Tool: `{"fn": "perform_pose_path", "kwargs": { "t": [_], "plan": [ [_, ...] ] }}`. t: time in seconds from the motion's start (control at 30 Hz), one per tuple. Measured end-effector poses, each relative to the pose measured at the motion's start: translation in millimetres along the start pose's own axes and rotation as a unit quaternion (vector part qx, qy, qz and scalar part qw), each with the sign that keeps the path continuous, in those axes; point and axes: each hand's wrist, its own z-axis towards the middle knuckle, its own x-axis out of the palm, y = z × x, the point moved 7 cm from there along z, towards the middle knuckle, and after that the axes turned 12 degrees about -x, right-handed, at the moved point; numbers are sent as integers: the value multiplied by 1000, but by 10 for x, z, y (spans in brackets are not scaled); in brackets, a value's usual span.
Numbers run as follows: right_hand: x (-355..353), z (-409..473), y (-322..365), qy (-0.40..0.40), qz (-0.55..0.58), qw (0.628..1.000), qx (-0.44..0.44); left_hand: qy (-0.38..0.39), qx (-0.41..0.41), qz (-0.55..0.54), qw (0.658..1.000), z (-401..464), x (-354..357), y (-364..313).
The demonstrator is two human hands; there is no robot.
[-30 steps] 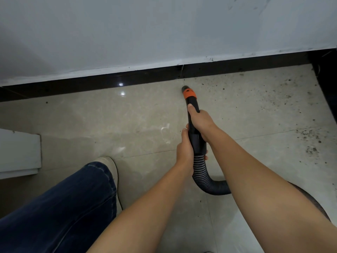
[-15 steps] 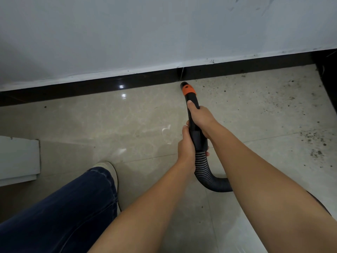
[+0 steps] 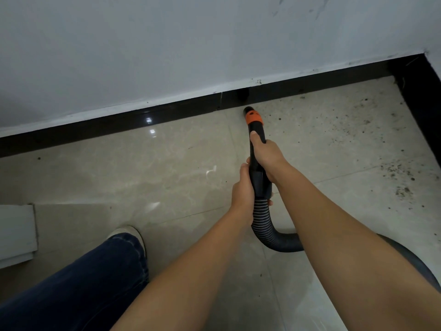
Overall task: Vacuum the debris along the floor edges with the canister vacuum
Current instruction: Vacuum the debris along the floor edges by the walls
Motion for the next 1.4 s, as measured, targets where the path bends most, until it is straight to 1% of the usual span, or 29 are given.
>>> {"fn": "perform_pose_path", "kwargs": {
  "t": [0.3, 0.77, 0.93, 1.1, 1.23, 1.3, 1.4],
  "plan": [
    [-184, 113, -20, -43, 22, 999, 10, 7, -2, 56, 998, 56, 128, -90],
    [-540, 296, -96, -89, 58, 994, 28, 39, -13, 106, 994, 213, 466, -172],
    [-481, 234, -99, -58, 48, 997, 16, 22, -4, 88, 996, 199, 420, -88],
    [-267, 92, -101, -9, 26, 1000, -5, 13, 5, 34, 999, 142, 233, 73],
    [-177, -72, -161, 27, 7, 1000, -5, 11, 6, -5, 1000, 40, 160, 262],
    [-189, -163, -213, 31, -5, 999, -6, 2, 3, -10, 1000, -20, 139, 366],
    [-301, -250, -326, 3, -7, 1000, 4, -3, -9, 5, 1000, -94, 156, 475]
  ]
}}
